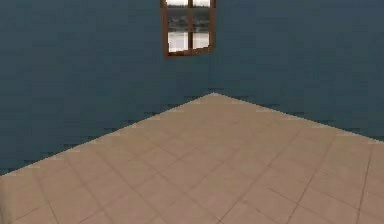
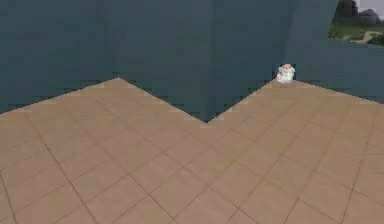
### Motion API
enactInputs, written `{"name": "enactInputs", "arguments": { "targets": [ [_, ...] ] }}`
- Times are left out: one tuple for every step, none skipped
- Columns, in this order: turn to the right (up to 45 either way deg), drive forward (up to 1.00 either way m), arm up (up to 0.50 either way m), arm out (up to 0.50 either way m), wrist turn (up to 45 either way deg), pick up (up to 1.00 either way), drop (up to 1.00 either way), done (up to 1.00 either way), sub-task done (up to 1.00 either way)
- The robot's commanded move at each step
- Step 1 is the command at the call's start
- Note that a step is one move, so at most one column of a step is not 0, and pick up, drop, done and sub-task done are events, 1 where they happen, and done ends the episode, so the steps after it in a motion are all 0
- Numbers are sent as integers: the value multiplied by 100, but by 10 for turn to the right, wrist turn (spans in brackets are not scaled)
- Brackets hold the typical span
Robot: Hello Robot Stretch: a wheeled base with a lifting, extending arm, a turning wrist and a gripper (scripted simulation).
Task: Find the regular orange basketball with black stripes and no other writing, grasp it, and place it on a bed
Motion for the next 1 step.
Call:
{"name": "enactInputs", "arguments": {
  "targets": [
    [-450, 0, 0, 0, 0, 0, 0, 0, 0]
  ]
}}
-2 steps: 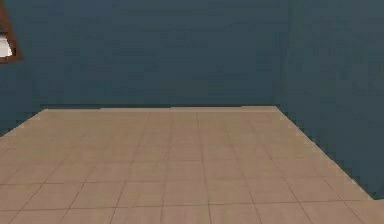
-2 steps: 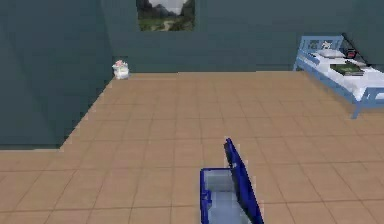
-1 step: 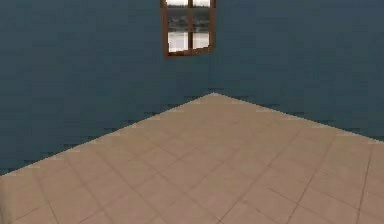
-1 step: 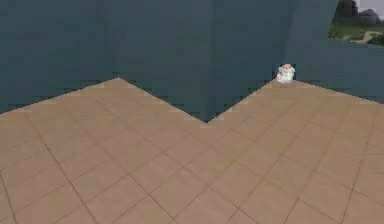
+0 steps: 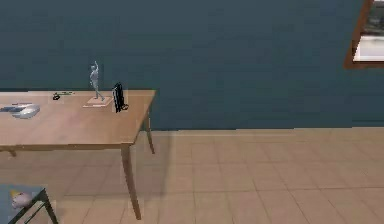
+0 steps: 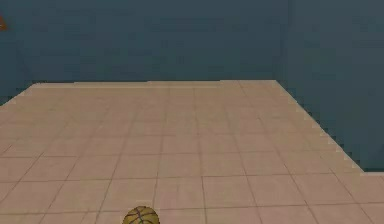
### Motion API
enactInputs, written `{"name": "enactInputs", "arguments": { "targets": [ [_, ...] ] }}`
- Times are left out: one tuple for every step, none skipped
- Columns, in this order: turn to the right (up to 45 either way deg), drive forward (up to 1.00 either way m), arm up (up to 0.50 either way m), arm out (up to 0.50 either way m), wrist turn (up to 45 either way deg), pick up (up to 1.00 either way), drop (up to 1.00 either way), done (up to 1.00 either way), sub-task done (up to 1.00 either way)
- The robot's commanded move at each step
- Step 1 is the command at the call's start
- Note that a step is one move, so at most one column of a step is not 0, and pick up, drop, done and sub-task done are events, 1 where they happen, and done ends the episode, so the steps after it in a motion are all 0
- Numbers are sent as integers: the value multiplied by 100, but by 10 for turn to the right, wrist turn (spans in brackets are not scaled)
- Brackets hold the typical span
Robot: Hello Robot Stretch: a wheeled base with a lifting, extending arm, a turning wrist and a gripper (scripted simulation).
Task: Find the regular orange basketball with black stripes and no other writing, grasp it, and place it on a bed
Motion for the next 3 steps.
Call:
{"name": "enactInputs", "arguments": {
  "targets": [
    [-180, 0, 0, 0, 0, 0, 0, 0, 0],
    [0, 0, 18, 0, 0, 0, 0, 0, 0],
    [0, 0, 0, 38, 0, 0, 0, 0, 0]
  ]
}}
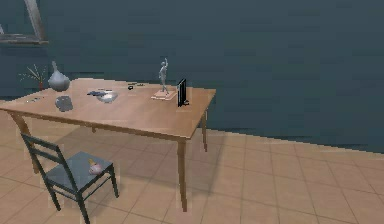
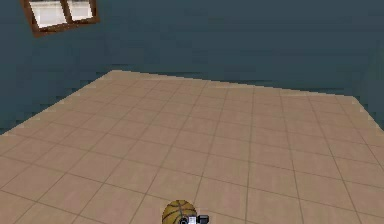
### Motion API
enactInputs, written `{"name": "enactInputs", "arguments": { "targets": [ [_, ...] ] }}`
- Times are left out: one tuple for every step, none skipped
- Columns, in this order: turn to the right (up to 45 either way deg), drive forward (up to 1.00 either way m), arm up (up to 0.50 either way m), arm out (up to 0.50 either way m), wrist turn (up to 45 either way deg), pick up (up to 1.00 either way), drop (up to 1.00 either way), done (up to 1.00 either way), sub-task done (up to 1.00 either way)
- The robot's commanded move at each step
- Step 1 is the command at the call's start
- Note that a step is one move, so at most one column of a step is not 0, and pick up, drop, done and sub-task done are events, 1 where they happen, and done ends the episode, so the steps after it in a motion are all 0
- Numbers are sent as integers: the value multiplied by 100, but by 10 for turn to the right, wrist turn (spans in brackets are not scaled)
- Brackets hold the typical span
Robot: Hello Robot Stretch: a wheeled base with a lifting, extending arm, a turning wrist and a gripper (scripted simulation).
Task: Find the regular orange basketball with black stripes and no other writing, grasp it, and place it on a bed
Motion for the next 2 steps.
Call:
{"name": "enactInputs", "arguments": {
  "targets": [
    [0, 0, 0, 0, 450, 0, 0, 0, 0],
    [0, 0, 0, 0, 450, 0, 0, 0, 0]
  ]
}}
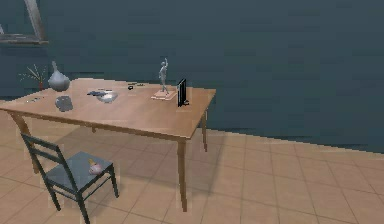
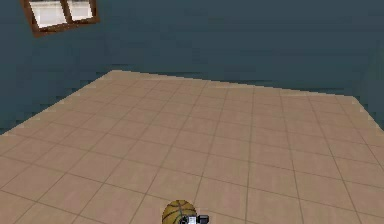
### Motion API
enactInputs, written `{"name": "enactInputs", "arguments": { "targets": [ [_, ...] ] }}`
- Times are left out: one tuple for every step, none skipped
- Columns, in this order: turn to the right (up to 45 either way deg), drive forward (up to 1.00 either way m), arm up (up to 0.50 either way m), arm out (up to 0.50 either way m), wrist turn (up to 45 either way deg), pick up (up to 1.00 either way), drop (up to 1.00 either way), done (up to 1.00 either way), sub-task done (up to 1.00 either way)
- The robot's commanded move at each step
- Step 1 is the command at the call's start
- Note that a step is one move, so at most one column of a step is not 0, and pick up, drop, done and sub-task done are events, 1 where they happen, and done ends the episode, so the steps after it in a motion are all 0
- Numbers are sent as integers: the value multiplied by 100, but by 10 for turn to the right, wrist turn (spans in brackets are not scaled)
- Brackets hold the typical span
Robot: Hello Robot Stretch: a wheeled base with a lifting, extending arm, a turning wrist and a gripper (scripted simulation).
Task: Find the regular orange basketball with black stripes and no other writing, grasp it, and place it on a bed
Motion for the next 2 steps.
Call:
{"name": "enactInputs", "arguments": {
  "targets": [
    [0, 0, 0, 0, 450, 0, 0, 0, 0],
    [0, 0, 0, 0, 240, 0, 0, 0, 0]
  ]
}}
